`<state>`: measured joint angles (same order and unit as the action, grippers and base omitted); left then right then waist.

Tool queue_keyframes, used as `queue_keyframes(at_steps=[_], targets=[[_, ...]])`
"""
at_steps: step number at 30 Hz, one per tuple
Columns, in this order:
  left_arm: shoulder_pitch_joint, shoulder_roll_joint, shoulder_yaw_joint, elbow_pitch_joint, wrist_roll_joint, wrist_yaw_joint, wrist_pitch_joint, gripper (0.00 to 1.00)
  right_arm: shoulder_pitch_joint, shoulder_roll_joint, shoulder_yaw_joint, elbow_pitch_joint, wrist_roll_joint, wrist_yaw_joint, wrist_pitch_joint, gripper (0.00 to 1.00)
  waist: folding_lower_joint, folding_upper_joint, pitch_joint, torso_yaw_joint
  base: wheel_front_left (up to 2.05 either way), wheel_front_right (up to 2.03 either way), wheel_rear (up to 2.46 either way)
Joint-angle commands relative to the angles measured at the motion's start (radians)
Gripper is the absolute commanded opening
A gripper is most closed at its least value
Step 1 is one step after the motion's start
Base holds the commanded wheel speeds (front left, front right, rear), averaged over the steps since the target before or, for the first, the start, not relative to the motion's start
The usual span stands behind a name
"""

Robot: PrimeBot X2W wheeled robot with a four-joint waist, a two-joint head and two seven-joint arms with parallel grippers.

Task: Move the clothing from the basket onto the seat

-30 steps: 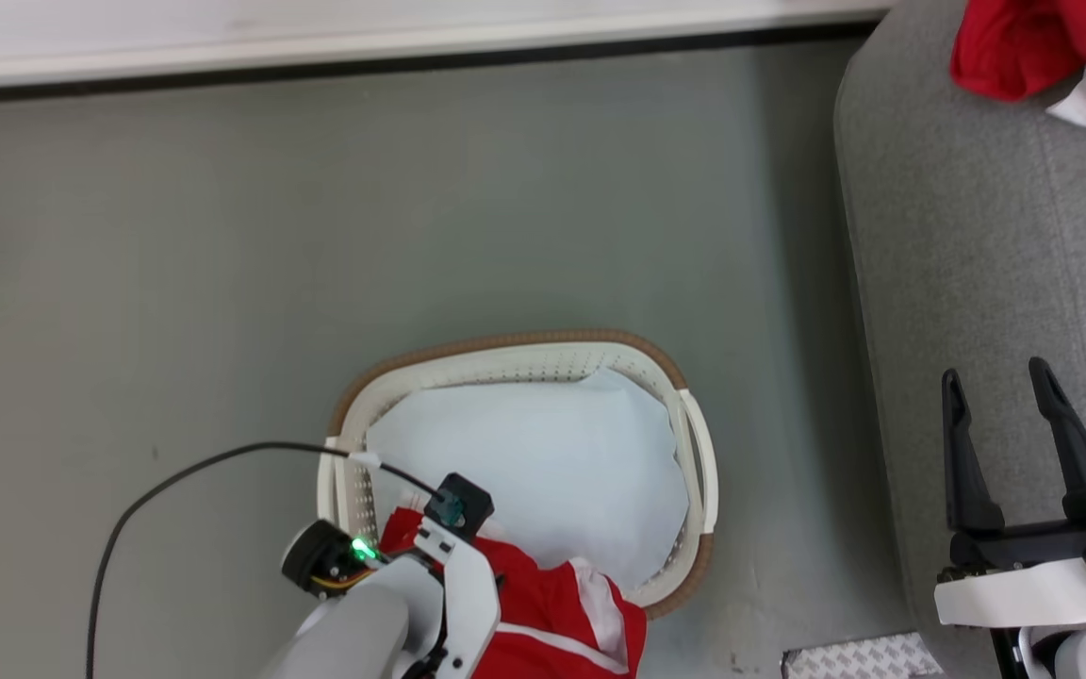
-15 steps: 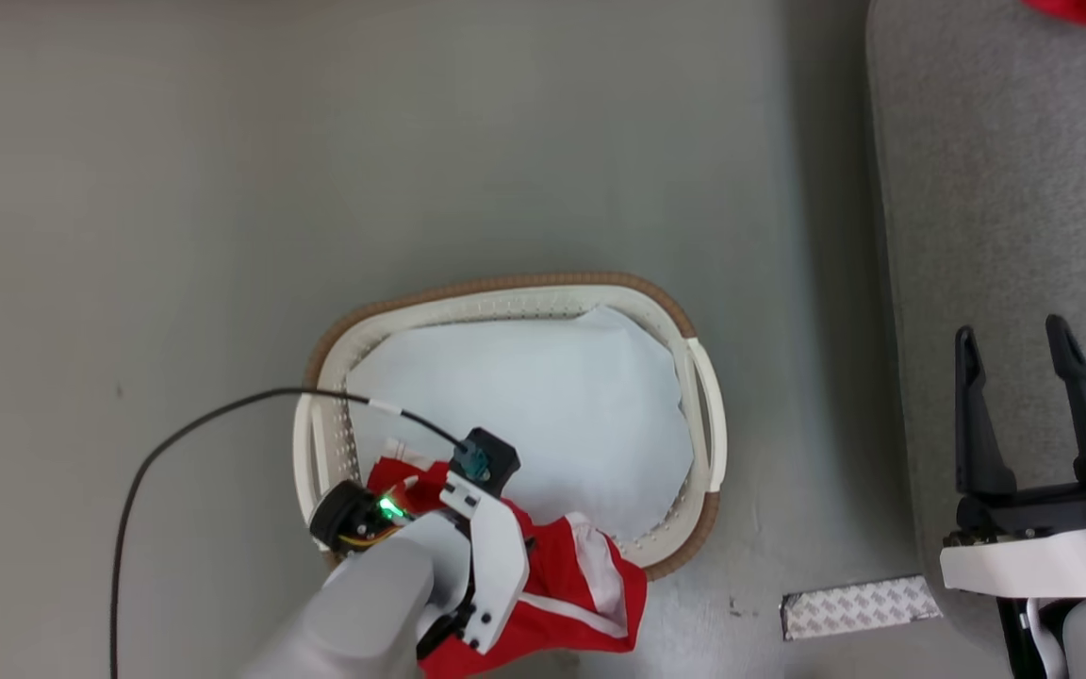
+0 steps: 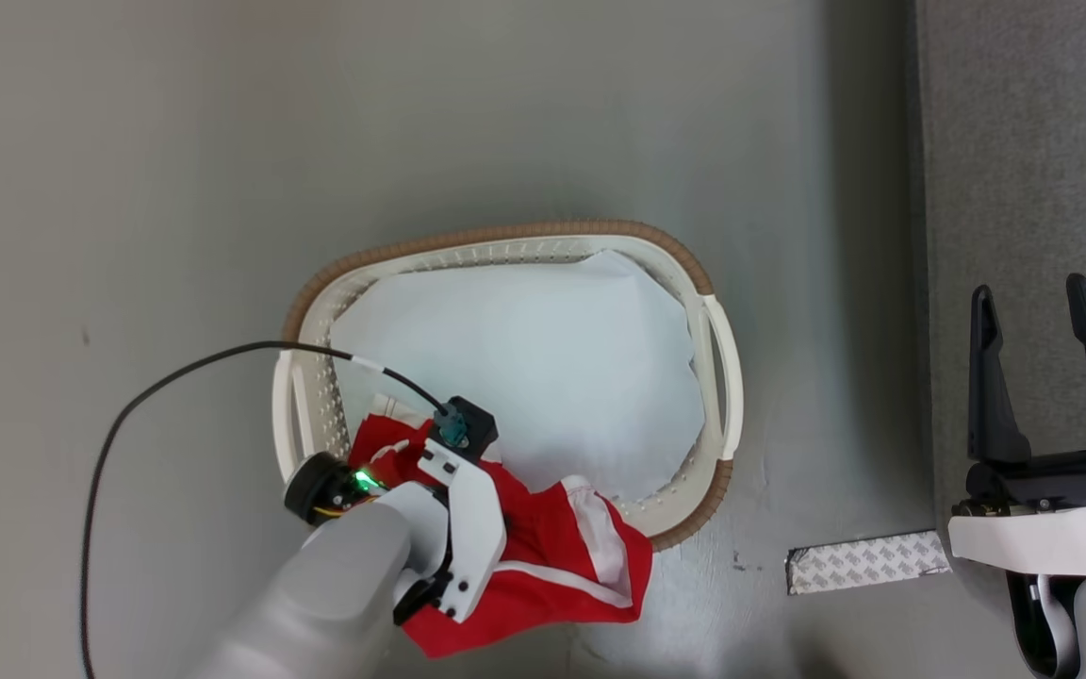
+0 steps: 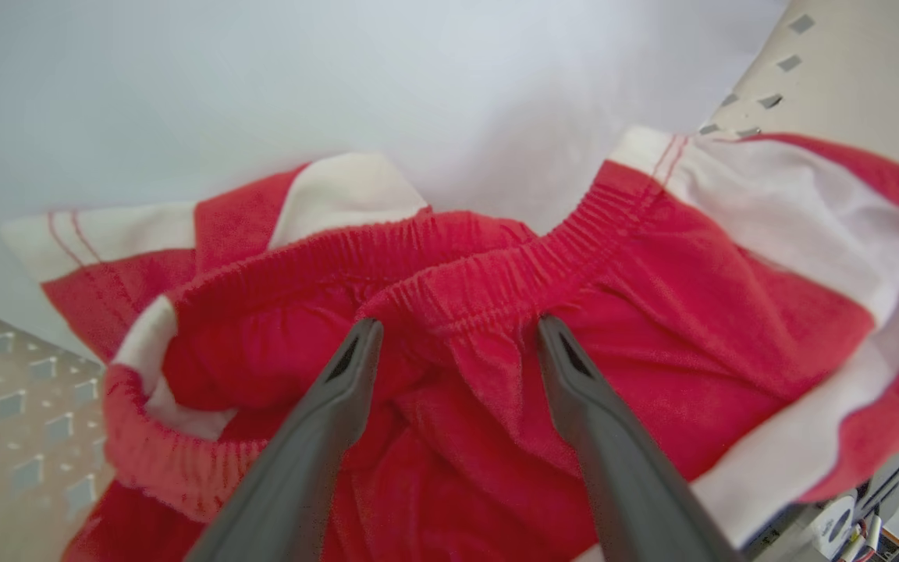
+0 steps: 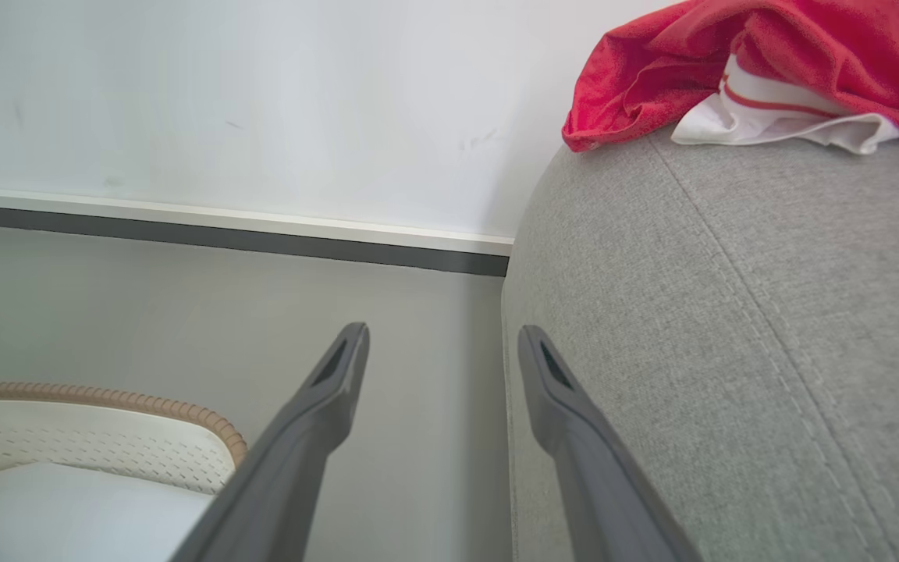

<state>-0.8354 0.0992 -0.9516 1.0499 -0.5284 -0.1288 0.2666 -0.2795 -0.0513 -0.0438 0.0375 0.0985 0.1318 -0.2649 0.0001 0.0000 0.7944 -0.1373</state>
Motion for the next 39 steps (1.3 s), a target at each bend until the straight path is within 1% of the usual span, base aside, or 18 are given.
queue_keyframes(at_steps=[1, 17, 18, 19, 20, 21, 22, 23, 32, 39], targets=[[-0.013, 0.008, -0.014, -0.004, -0.026, -0.001, 0.006, 1.00, -0.015, 0.001, -0.005, -0.005, 0.003, -0.002, 0.001, 1.00, -0.0001, 0.0000, 0.019, 0.001, 0.00, 0.00, 0.00], [-0.066, 0.019, -0.113, -0.011, -0.118, -0.001, 0.012, 1.00, -0.041, 0.001, -0.027, -0.025, 0.007, -0.002, 0.001, 1.00, -0.0001, 0.0000, 0.073, 0.000, 0.00, 0.00, 0.00], [-0.067, 0.019, -0.120, -0.011, -0.125, -0.002, 0.012, 0.95, -0.042, 0.001, -0.029, -0.027, 0.008, -0.002, 0.001, 1.00, -0.0001, 0.0000, 0.075, 0.000, 0.00, 0.00, 0.00], [-0.069, 0.019, -0.126, -0.011, -0.131, -0.001, 0.013, 0.77, -0.043, 0.001, -0.031, -0.028, 0.008, -0.002, 0.001, 1.00, -0.0001, 0.0000, 0.077, 0.001, 0.00, 0.00, 0.00], [-0.070, 0.019, -0.133, -0.012, -0.139, -0.001, 0.015, 0.46, -0.044, 0.001, -0.033, -0.029, 0.008, -0.002, 0.001, 1.00, -0.0001, 0.0000, 0.078, 0.001, 0.00, 0.00, 0.00], [-0.072, 0.020, -0.139, -0.014, -0.146, -0.001, 0.017, 0.34, -0.045, 0.001, -0.035, -0.029, 0.008, -0.002, 0.001, 1.00, -0.0001, 0.0000, 0.079, 0.001, 0.00, 0.00, 0.00], [-0.075, 0.021, -0.145, -0.015, -0.153, -0.001, 0.017, 0.09, -0.046, 0.001, -0.036, -0.029, 0.008, -0.002, 0.001, 1.00, -0.0001, 0.0000, 0.080, 0.001, 0.00, 0.00, 0.00], [-0.076, 0.022, -0.151, -0.017, -0.157, -0.001, 0.016, 0.00, -0.046, 0.001, -0.038, -0.029, 0.008, -0.002, 0.001, 1.00, -0.0001, 0.0000, 0.080, 0.001, 0.00, 0.00, 0.00], [-0.081, 0.023, -0.197, -0.041, -0.224, -0.002, -0.017, 0.00, -0.042, 0.001, -0.048, -0.022, -0.003, -0.002, 0.001, 1.00, -0.0001, 0.0000, 0.061, 0.008, 0.00, 0.00, 0.00], [-0.065, 0.022, -0.188, -0.074, -0.310, -0.002, -0.084, 0.00, -0.025, 0.001, -0.044, -0.003, -0.012, -0.002, 0.001, 1.00, -0.0001, 0.0000, -0.010, 0.019, 0.00, 0.00, 0.00]])
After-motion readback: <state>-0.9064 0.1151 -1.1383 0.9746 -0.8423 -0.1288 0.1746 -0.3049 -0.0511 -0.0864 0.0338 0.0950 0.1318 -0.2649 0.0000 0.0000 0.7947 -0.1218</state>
